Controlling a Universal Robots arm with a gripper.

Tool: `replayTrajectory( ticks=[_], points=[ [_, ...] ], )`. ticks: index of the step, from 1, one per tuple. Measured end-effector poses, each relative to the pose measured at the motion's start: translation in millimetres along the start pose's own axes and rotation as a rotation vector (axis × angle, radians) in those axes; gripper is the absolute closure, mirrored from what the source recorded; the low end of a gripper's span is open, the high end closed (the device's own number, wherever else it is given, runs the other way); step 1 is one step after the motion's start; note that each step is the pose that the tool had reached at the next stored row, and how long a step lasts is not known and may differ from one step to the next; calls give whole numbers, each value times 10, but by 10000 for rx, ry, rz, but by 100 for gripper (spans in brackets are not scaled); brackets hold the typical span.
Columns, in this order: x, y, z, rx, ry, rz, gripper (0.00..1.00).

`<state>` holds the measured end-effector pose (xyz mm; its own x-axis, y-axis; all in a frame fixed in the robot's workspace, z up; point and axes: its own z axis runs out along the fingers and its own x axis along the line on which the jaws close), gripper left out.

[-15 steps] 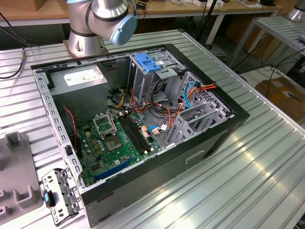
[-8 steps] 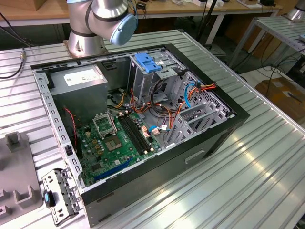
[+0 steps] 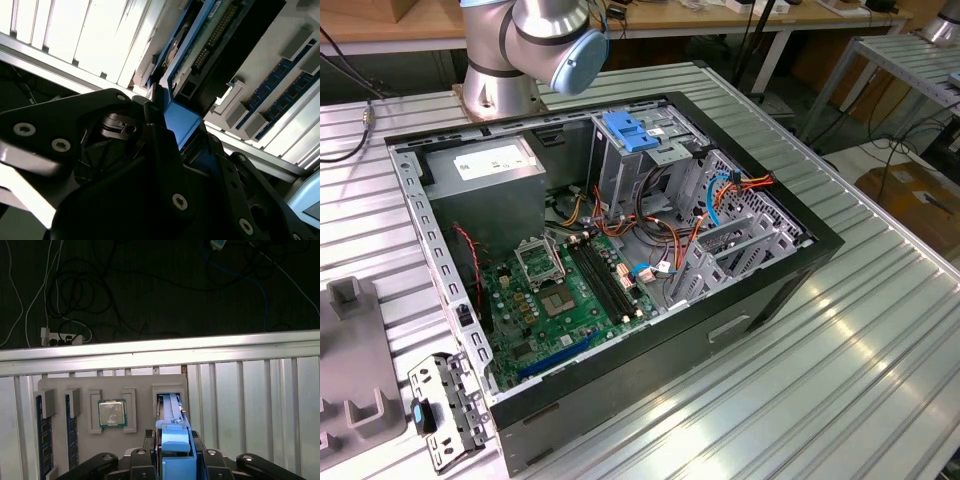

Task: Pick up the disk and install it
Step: 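Pick up the disk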

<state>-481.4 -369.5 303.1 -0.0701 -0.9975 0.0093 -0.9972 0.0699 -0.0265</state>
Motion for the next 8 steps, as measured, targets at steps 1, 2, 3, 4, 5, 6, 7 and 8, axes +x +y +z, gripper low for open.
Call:
replayTrajectory(
  ticks=[1, 2, 3, 4, 5, 6, 7, 8],
  points=[
    [0, 0, 7, 1, 4, 0, 63],
    [0, 0, 19, 0, 9, -2, 63],
    [0, 0, 28, 2, 11, -3, 63],
    [0, 1, 38, 8, 12, -5, 63],
    [0, 1, 43, 13, 12, -8, 63],
    [-1, 2, 51, 37, 12, -8, 63],
    [0, 2, 57, 65, 11, -9, 63],
    [-1, 2, 69, 91, 6, -8, 63]
  ],
)
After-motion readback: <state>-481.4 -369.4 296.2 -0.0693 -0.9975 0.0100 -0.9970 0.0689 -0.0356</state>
